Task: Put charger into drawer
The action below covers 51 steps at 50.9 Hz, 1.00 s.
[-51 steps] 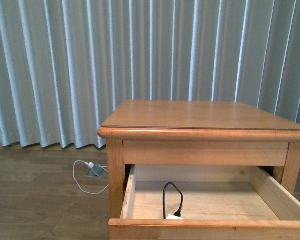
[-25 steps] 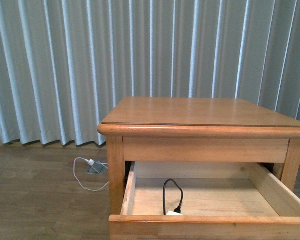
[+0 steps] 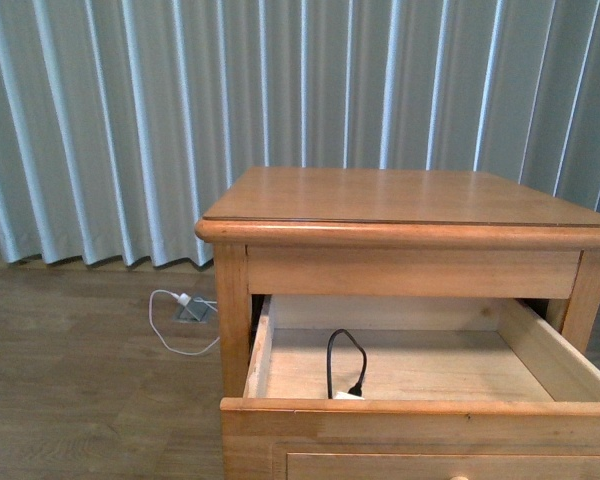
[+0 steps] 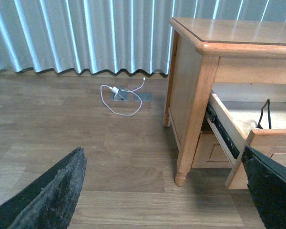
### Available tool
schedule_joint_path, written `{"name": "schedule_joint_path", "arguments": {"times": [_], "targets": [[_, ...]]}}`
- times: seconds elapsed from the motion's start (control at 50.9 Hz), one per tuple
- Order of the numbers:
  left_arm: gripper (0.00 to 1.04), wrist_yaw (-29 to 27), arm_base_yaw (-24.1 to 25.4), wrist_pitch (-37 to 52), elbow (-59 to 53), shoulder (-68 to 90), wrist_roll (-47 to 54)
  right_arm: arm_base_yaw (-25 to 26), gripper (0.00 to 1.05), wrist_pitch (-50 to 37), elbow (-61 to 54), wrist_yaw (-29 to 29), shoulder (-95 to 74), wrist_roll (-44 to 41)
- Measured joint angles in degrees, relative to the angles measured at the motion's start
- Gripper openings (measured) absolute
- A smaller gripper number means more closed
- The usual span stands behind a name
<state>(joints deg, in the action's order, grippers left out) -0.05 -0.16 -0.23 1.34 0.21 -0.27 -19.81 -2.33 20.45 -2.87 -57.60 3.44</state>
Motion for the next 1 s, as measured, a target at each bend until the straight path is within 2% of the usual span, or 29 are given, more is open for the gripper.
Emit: {"name": "schedule_joint_path", "arguments": {"times": [0.275, 0.589, 1.002], "targets": [[0.99, 0.0, 0.0, 0.0, 0.0, 0.0, 0.0, -3.85, 0.96, -11.58, 8.9, -6.38, -22.62, 2.93], [0.99, 0.0, 0.0, 0.0, 0.0, 0.0, 0.0, -3.41, 0.96, -21.27, 17.64, -14.27, -40.59, 3.72], [0.99, 0.0, 0.0, 0.0, 0.0, 0.0, 0.02, -1.4, 0.96, -26.25, 28.72, -16.17, -52.81, 5.03]]}}
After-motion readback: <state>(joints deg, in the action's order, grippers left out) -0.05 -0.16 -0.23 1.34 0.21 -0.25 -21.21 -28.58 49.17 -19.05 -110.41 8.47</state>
